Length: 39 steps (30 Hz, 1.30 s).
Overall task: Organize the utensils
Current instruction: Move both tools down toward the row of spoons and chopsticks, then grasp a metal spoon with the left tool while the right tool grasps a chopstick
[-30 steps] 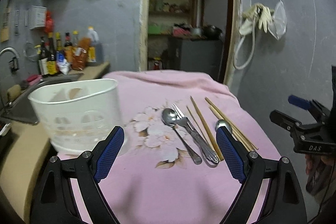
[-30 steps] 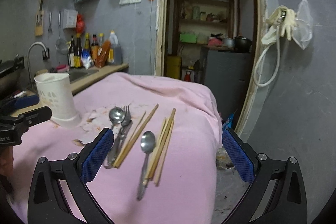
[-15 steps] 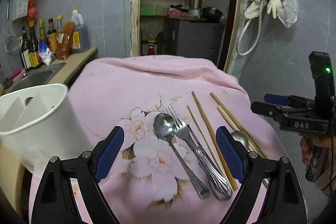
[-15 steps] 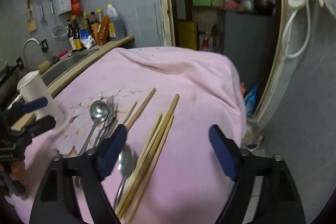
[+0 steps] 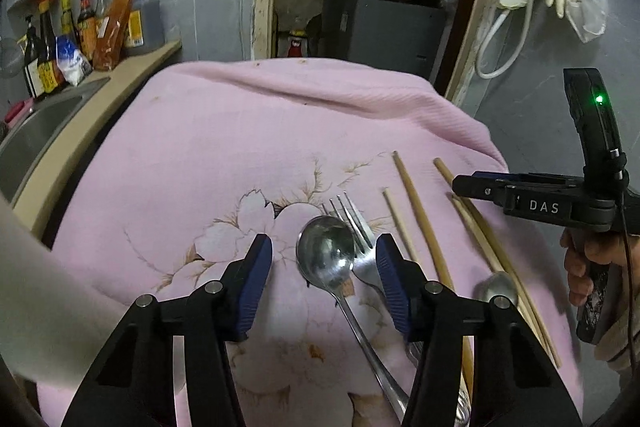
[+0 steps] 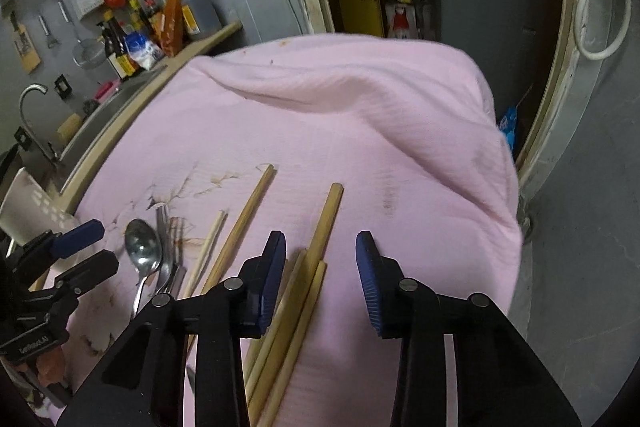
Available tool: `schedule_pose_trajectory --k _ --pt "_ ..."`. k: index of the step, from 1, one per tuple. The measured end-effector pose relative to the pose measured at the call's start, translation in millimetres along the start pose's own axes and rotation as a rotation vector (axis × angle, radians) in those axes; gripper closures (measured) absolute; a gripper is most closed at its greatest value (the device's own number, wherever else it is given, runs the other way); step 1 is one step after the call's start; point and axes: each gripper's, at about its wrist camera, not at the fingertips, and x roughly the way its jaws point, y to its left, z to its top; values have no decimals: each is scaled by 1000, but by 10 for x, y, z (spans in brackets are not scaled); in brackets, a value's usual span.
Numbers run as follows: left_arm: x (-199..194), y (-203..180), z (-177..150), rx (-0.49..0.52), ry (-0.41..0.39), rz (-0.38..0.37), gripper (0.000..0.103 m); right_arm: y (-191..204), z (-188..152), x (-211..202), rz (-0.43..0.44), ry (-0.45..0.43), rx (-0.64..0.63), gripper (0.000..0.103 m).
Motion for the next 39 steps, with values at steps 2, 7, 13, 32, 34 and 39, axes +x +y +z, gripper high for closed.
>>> schedule_pose_trajectory --k 2,7,13,32,34,39 --pt "67 37 18 -9 17 -6 55 13 50 75 -15 27 2 70" --pt "191 68 46 -45 68 -13 55 -5 182 221 -56 84 32 78" --pt "302 169 54 -99 120 -56 61 -14 250 267 -72 134 60 81" --pt "-457 62 35 -79 -82 -73 101 242 -3 -635 103 -181 92 98" --pt "-628 52 14 -80 -142 -62 101 405 -108 -827 111 -273 48 98" --pt "-1080 39 -46 -64 -302 -2 101 796 -445 -1228 86 -522 -49 98"
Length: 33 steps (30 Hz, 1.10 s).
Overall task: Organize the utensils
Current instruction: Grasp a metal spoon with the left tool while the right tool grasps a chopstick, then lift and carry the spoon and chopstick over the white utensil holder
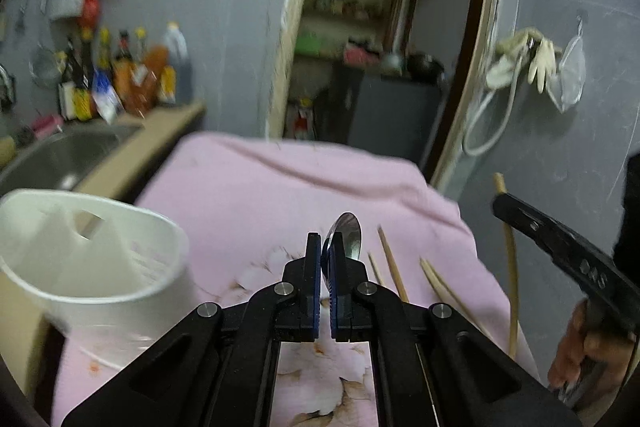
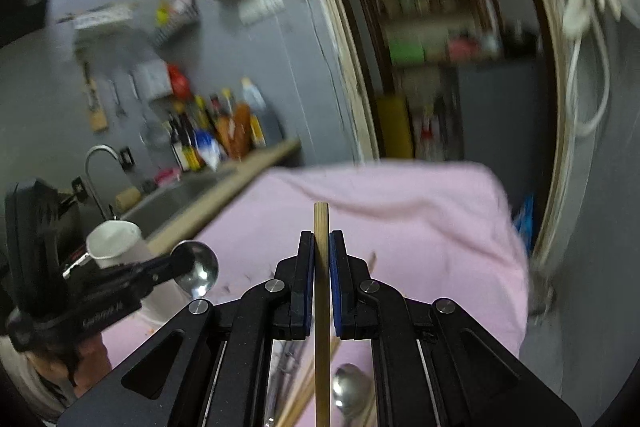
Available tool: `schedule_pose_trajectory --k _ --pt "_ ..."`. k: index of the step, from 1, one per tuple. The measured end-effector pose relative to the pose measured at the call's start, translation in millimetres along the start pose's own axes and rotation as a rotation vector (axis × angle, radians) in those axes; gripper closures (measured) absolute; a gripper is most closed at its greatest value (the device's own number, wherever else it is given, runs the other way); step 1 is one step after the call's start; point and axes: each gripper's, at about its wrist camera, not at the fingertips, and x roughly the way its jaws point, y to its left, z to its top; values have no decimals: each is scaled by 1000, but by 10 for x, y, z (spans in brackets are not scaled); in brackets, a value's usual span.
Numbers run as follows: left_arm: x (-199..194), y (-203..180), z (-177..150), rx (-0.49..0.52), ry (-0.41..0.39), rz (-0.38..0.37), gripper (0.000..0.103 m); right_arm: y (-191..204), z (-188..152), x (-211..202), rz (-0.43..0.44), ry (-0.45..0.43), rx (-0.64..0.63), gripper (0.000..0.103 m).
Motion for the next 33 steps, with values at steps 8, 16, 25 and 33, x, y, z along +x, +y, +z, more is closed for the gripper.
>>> schedule_pose_trajectory --k 8,16,25,33 --pt "-632 26 207 35 -176 97 101 561 143 -420 21 -276 -109 98" --pt "-1229 396 428 20 -329 215 101 1271 409 -452 112 -461 -214 98" --pt "-1670 1082 656 -47 -426 421 101 1913 757 -238 272 -592 -213 98" --pt "-1494 1493 603 -47 -463 625 101 2099 745 202 333 -645 -180 98"
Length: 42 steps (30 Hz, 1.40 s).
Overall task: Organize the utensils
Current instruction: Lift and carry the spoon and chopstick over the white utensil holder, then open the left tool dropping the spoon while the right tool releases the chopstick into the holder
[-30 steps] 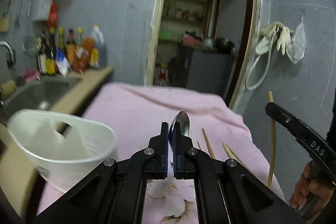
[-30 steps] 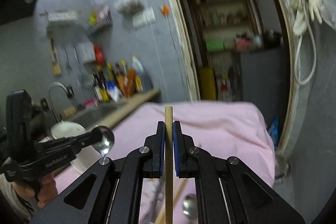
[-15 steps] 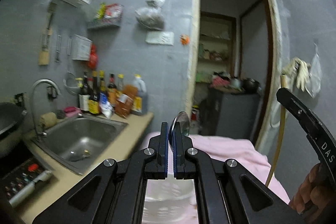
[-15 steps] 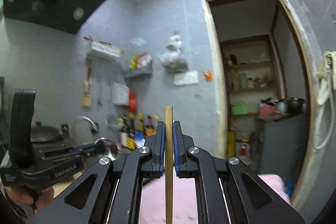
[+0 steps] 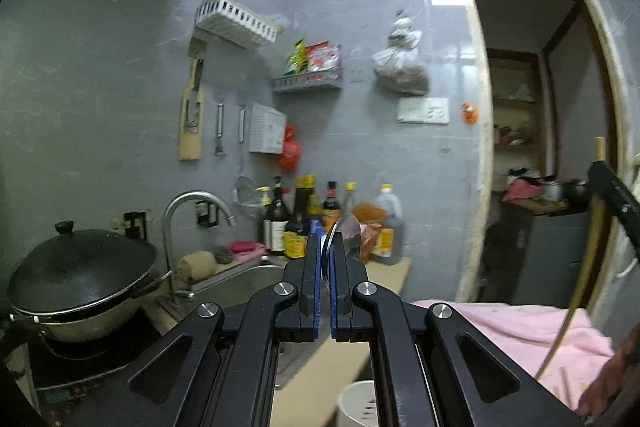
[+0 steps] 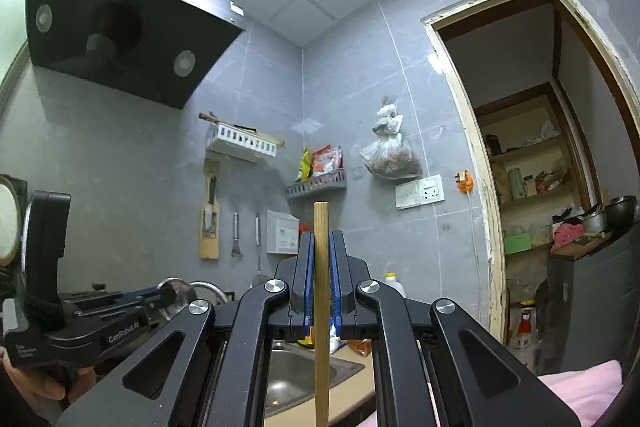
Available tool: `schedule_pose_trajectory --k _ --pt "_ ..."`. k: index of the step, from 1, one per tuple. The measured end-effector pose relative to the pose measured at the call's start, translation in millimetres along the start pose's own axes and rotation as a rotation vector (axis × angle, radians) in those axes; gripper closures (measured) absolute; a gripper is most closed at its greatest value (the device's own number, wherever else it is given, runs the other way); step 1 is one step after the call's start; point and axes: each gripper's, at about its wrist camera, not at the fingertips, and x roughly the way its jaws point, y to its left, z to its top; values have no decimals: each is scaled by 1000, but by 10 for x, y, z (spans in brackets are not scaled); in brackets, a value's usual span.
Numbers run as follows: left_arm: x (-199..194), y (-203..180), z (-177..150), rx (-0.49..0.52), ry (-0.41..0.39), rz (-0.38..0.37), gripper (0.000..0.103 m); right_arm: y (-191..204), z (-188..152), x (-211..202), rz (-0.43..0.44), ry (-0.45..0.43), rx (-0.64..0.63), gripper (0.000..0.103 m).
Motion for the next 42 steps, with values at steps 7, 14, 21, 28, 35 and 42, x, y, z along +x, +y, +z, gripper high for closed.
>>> schedule_pose_trajectory --k 7,14,21,28,35,42 --pt "382 -134 -465 29 72 70 101 -53 -332 108 -37 42 -2 98" --pt "514 -254 -742 47 142 78 101 -87 -619 102 -36 159 -18 98" --pt "509 -239 -924 47 256 4 100 -157 -771 -14 -28 268 5 97" --pt "457 -210 -915 21 326 -74 95 -187 -764 -117 -16 314 42 91" --pt "291 -206 -723 -6 274 -106 60 -185 -669 -210 3 300 65 77" --pt "29 -247 -469 -30 186 -140 47 -229 -485 -377 -15 258 60 57"
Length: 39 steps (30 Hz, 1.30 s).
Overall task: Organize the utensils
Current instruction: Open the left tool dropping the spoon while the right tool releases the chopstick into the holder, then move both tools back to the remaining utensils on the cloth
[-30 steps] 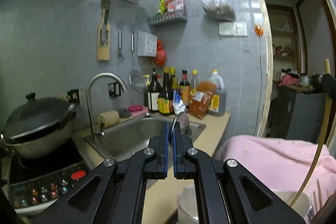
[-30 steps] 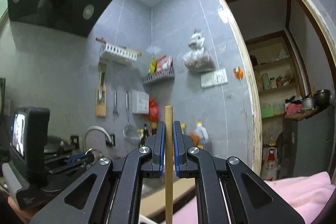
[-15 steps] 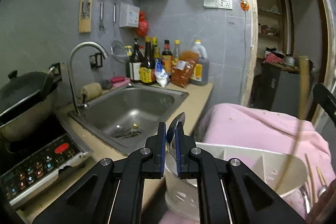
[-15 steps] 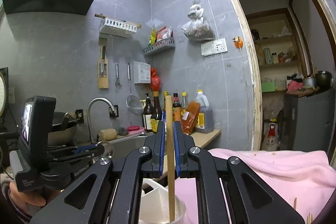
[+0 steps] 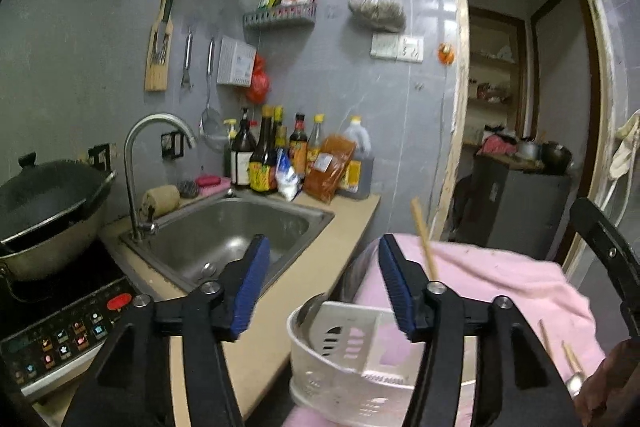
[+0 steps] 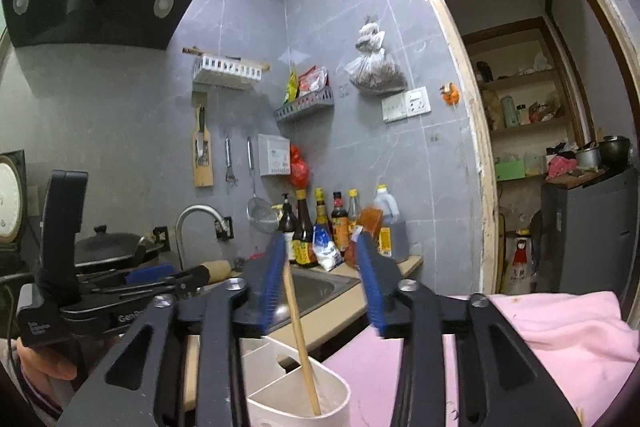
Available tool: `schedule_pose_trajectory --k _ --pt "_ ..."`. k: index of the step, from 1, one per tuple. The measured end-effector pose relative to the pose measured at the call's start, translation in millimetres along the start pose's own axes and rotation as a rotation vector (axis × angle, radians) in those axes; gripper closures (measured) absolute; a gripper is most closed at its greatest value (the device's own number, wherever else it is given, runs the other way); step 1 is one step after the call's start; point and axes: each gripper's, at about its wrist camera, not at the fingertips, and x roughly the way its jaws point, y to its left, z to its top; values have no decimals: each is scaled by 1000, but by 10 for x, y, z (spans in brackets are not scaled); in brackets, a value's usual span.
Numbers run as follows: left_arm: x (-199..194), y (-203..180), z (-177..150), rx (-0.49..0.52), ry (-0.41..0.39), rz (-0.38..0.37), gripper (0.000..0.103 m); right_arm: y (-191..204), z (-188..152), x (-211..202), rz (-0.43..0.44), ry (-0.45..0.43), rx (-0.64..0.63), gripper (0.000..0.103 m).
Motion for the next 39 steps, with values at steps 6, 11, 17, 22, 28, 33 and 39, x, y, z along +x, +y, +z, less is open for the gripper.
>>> schedule_pose_trajectory --k 6,11,17,22,28,33,39 --pt "-267 -228 94 -7 -82 -92 26 -136 206 -344 -69 -46 -37 36" --pt "-430 -508 70 -10 -120 -193 17 -353 352 -727 -163 -78 -61 19" --pt "-525 -875 -31 22 -98 -310 11 -712 401 -1180 -286 -57 -59 1" --pt "-450 -1227 -165 98 -19 -393 11 -1006 376 -1552 -342 2 -13 1" --pt "-458 -1417 -263 118 12 -445 11 -1014 597 -2121 -416 0 -55 1" --pt "-526 -1463 -272 120 21 -476 11 -896 847 -2422 -477 47 -130 1" --pt "-493 -1538 -349 144 63 -480 11 -975 830 -2448 -506 136 -103 0"
